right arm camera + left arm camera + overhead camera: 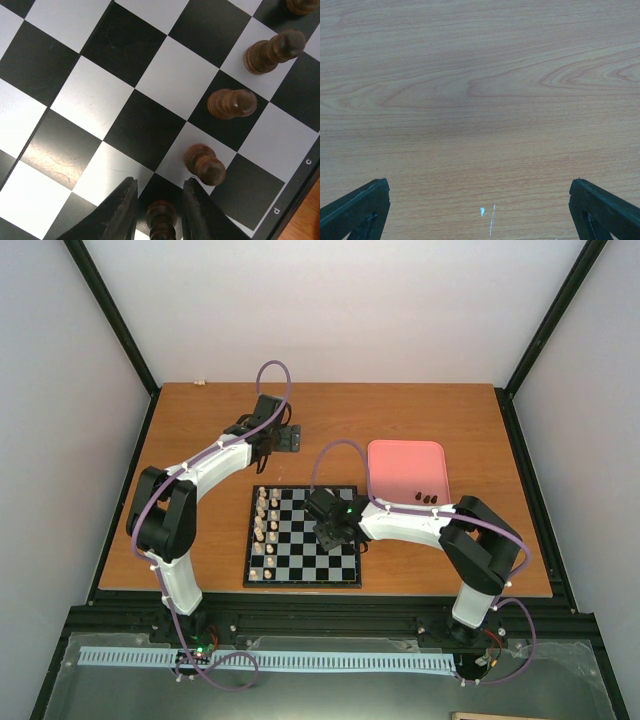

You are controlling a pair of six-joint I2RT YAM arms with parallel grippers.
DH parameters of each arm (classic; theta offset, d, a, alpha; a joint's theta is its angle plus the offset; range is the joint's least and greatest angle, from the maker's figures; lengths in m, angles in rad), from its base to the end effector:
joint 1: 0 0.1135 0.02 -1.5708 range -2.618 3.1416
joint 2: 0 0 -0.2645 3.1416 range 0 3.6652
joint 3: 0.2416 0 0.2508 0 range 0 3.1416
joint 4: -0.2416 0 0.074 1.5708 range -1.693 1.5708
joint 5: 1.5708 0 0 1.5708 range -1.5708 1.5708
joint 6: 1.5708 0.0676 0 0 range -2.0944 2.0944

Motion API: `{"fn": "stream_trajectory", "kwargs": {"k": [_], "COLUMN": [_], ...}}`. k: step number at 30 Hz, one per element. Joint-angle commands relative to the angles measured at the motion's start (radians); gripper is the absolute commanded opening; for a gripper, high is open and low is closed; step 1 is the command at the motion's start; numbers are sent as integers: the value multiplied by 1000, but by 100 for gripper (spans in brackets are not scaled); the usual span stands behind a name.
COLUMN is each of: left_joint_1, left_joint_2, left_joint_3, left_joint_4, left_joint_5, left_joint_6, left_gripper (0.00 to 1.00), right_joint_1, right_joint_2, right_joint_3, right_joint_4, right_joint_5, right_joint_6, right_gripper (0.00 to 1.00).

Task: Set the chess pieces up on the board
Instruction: Place the chess piece on the chessboard.

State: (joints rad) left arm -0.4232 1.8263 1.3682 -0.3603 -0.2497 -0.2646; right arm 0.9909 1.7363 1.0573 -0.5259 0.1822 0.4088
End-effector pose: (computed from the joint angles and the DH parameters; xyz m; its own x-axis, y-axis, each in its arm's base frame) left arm 0.3963 -0.1602 0.2137 -0.7063 0.0402 -0.7068 0.0614 0.9981 -0.0046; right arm 0.1971 0.2786 0.1370 -0.7824 -0.4810 -0.3956 -0.5189 0.8547 -0.0130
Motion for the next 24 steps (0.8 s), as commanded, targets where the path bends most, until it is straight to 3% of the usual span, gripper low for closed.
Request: {"fn": "stream_trajectory", "kwargs": {"k": [1, 9, 11, 13, 17, 24], "left_joint_1": [6, 5, 5, 5, 6, 5], "left_joint_2": [16, 15, 14, 12, 11, 13], "left_joint_3": [46, 47, 47, 45, 44, 46], "left_joint_4": [-4, -7, -7, -6, -5, -6], "left_joint_5": [0, -2, -1, -2, 3, 18], "left_joint_6": [-7, -5, -6, -4, -8, -9], "left_gripper": [100, 100, 100, 100, 100, 100], "right_joint_1": [8, 9, 9, 10, -7, -325], "right_joint_2": [-31, -102, -152, -217, -340, -406], "right_joint_3": [-16, -12, -16, -24, -62, -166], "right_joint_4": [9, -38, -69, -102, -153, -96], "right_joint_5": [10, 37, 50, 79, 223, 214], "right_joint_6": [2, -4, 3, 15, 45, -7], "right_gripper": [28, 34, 42, 56, 70, 69]}}
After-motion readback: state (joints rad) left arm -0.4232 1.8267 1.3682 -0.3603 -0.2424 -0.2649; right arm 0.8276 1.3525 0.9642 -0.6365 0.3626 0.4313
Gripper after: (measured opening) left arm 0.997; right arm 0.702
